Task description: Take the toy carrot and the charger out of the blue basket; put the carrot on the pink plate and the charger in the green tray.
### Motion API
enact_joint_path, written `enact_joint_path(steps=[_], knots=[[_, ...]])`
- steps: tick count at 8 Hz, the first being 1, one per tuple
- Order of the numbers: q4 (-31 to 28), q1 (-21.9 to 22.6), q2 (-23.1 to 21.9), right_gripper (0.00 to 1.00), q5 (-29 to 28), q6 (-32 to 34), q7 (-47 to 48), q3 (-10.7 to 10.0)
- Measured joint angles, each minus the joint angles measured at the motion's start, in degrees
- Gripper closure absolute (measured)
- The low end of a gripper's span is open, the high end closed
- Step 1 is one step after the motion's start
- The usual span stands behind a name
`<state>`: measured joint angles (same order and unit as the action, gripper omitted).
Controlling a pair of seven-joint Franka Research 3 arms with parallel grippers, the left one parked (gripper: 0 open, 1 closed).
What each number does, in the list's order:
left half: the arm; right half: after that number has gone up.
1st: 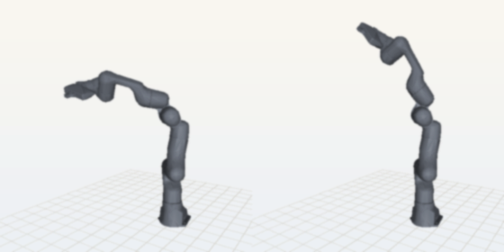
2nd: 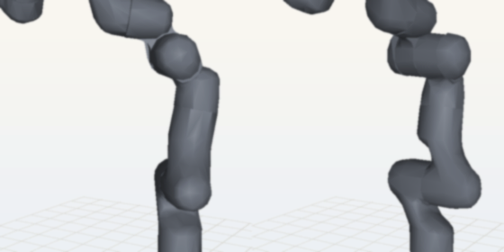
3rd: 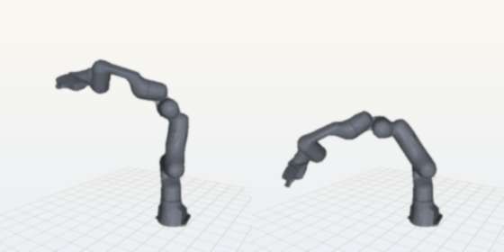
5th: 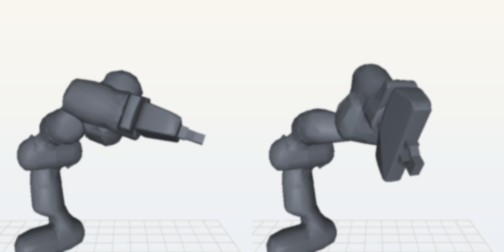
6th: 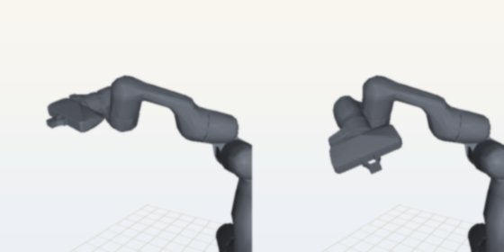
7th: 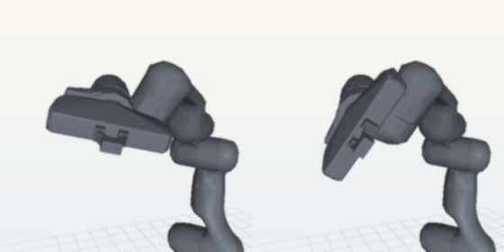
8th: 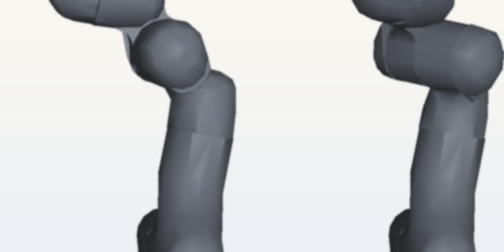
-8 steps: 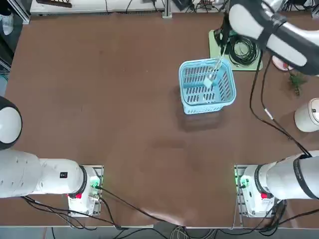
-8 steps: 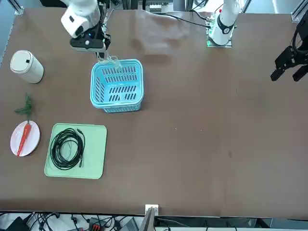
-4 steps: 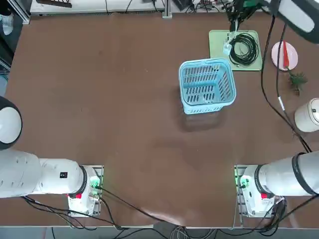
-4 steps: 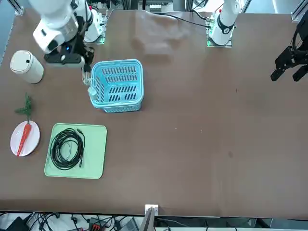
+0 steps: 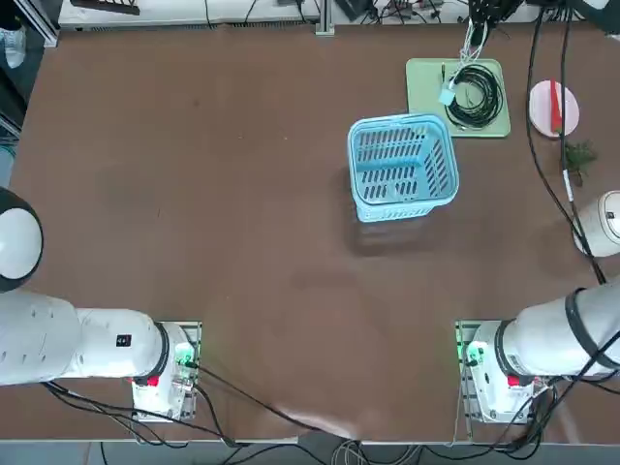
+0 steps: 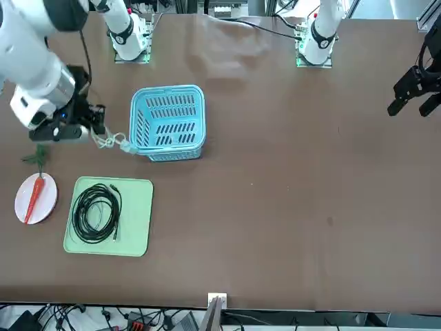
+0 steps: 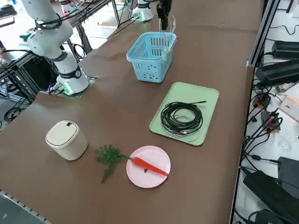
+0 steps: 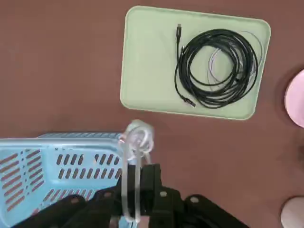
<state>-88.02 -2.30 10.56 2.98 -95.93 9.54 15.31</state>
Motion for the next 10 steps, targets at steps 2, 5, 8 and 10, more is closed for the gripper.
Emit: enact_joint_path(steps=[2,5,8,10], knots=[[0.64,-0.42,5.28,0.99,1.95,-4.83,-0.96,0.10],[0.98,-0.40,10.66,0.99,4.09,-10.46,-1.20,0.26],[1.07,-0.80,13.42,0.99,4.13,-14.17,-1.34,0.22],[1.07,-1.26,15.69,0.99,4.15,-16.28,-1.86,0.21]])
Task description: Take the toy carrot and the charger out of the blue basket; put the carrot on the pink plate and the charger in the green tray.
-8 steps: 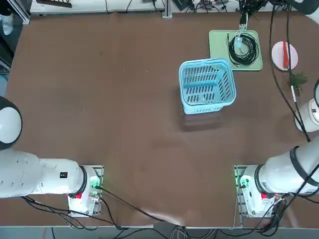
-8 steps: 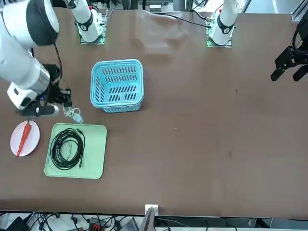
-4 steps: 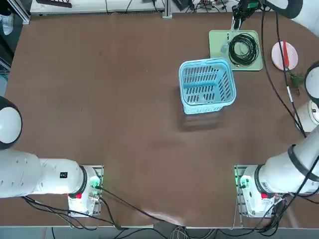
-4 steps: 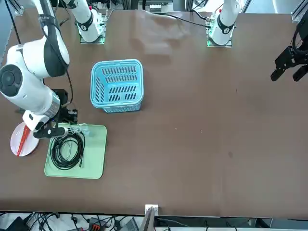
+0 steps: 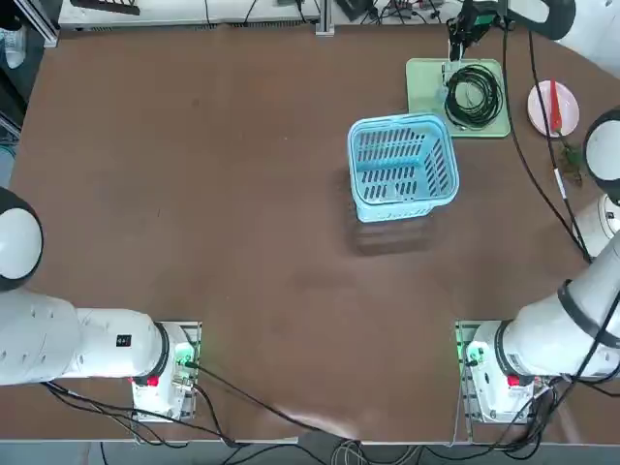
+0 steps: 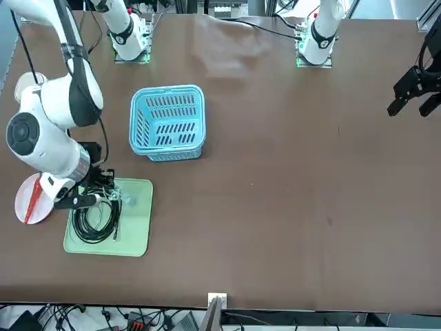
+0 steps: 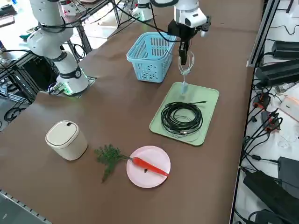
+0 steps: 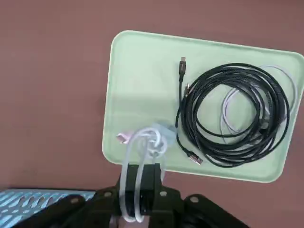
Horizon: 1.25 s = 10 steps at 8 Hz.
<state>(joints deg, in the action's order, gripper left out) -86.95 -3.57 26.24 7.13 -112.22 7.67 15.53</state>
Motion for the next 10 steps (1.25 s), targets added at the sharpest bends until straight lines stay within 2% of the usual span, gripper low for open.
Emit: enact_joint_path(steps=[10], knots=[[0.06,-1.41,4.50,0.94,0.02,-3.77,-2.67,-0.04]])
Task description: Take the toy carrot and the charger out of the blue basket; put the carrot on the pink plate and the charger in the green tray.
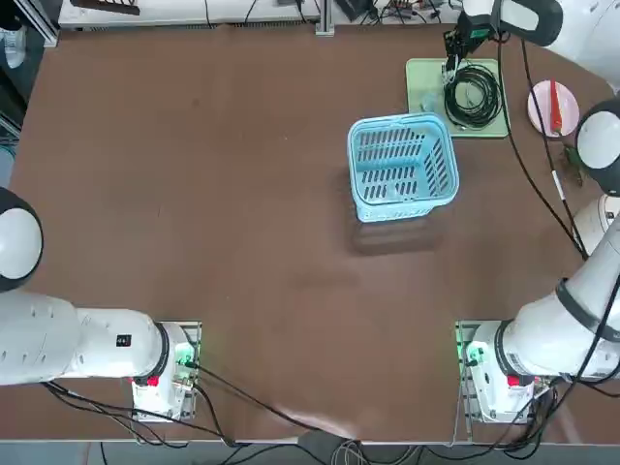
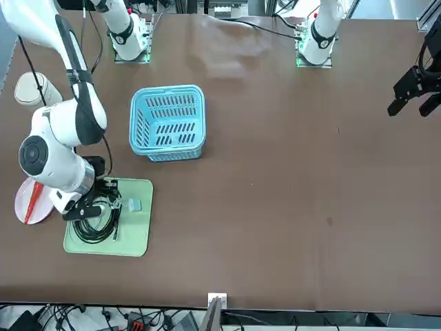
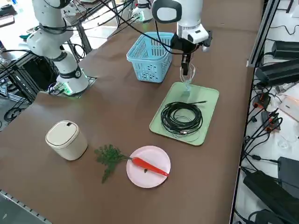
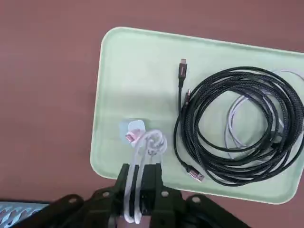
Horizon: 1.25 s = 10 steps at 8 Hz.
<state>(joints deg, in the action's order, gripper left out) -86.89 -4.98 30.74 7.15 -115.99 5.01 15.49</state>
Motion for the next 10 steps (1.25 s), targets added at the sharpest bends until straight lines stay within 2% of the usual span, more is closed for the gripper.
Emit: enact_joint_path(steps=[2,6,9,10], knots=[[0.00,-0.44,0.64,0.90,0.00,-0.33,-0.60,0.00],[0.06,-0.44,0.64,0.24,-0.02,-0.47,-0.61,0.06],[0.34,-0.43,0.65,0.00,-0.02,-0.62,-0.69,0.07],[1.05,-0.43,0.63,0.00,-0.02,-0.75,-0.80,0.07]])
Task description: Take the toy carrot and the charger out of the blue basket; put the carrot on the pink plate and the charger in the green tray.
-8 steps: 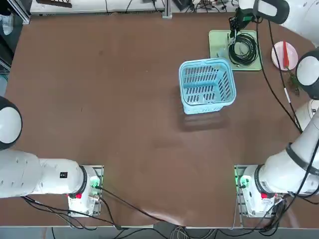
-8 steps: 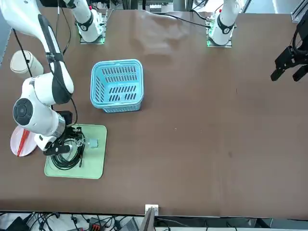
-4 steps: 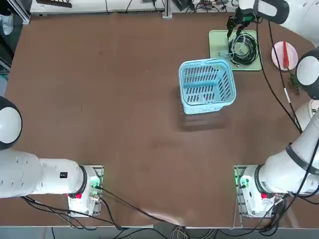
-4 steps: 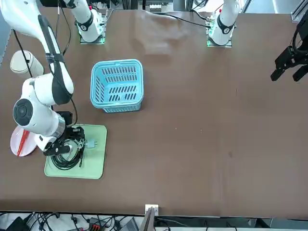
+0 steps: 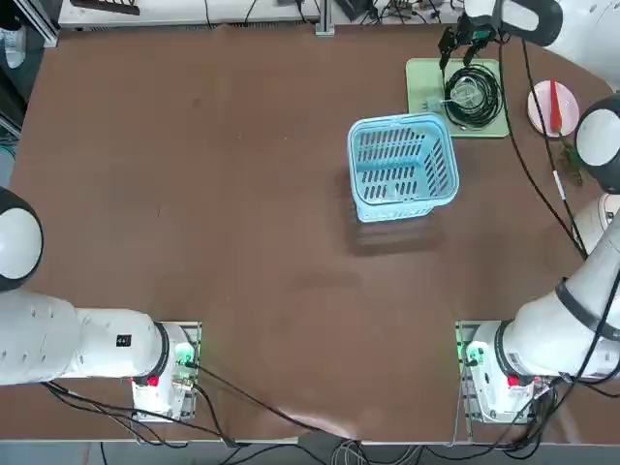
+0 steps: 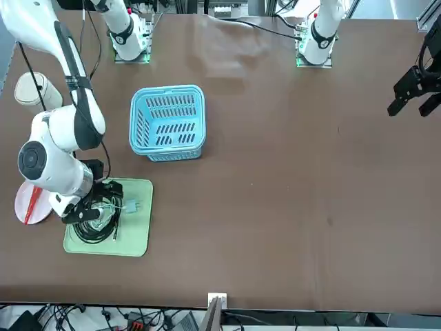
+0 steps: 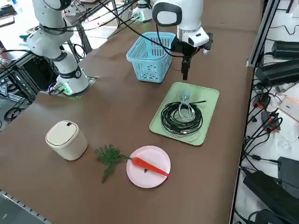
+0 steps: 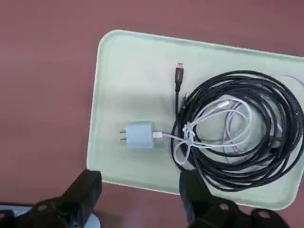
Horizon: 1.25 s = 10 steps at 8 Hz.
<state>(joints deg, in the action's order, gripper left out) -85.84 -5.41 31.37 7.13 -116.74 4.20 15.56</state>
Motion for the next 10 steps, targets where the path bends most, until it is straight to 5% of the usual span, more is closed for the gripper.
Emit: enact_joint_path(steps=[3,8,10], knots=[[5.04,-1.12,-1.92,0.00,0.00,1.06,-0.08,-0.01],[6.45,-3.56,-17.18,0.00,-0.76,22.87,0.31,0.01],[3.21,-6.18,-22.66,0.00,-5.79,26.64,1.15,-0.02]])
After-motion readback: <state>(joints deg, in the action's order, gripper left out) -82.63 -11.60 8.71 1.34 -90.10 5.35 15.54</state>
